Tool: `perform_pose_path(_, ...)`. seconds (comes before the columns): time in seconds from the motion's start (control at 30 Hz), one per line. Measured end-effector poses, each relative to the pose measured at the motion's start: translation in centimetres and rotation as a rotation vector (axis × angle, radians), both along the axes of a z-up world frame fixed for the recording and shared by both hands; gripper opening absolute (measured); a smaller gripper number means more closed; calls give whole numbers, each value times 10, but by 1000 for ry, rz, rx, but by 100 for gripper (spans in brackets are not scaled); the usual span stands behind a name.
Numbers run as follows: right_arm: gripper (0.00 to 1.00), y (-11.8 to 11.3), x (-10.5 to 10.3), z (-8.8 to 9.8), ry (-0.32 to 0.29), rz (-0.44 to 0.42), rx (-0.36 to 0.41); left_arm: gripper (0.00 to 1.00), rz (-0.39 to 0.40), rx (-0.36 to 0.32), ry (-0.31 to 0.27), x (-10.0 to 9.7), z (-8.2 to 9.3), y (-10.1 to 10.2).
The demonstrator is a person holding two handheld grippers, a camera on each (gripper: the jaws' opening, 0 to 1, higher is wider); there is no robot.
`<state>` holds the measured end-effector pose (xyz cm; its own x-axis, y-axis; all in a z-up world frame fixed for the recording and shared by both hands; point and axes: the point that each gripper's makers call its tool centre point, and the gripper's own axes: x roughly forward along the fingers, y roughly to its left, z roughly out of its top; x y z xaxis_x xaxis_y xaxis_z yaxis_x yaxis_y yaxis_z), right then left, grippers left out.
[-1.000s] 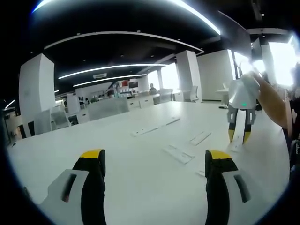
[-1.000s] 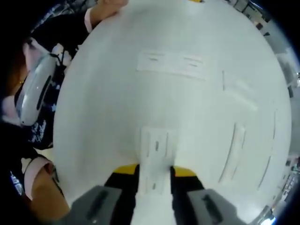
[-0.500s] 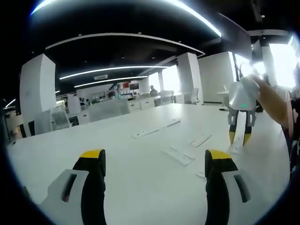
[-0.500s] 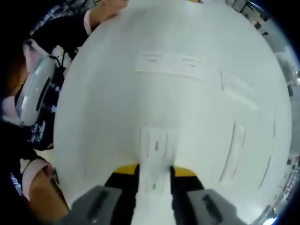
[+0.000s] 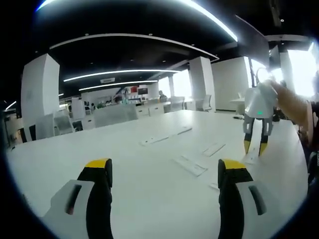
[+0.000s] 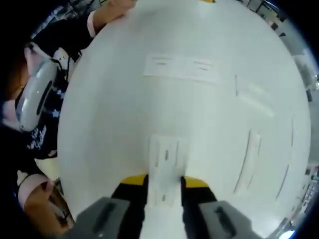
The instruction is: Locate the socket holder cover, grip the socket holder cover, clip it into the socket holder slot.
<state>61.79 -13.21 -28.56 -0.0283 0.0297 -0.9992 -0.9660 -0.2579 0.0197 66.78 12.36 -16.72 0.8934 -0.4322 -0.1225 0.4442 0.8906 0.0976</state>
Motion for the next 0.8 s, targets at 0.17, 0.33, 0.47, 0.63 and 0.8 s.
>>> perform_pose_path(0.17,28,-1,2,1,4,9,-3,86,5,-3,-6,1,0,1)
perform_pose_path(0.33,28,-4,2,3,6,8,15,86,6,4,-1,1,-2,-1)
perform_pose_path(0.47,28,-5,1,3,2,8,18,86,2,11,2,-1,-3,-5)
perform_pose_path(0.63,28,-6,-3,4,-9,-1,4,85,1,14,2,-2,-2,-6)
perform_pose_path(0.8,28,-7,-5,5,-15,-13,-7,85,1,21,13,-2,-4,-6)
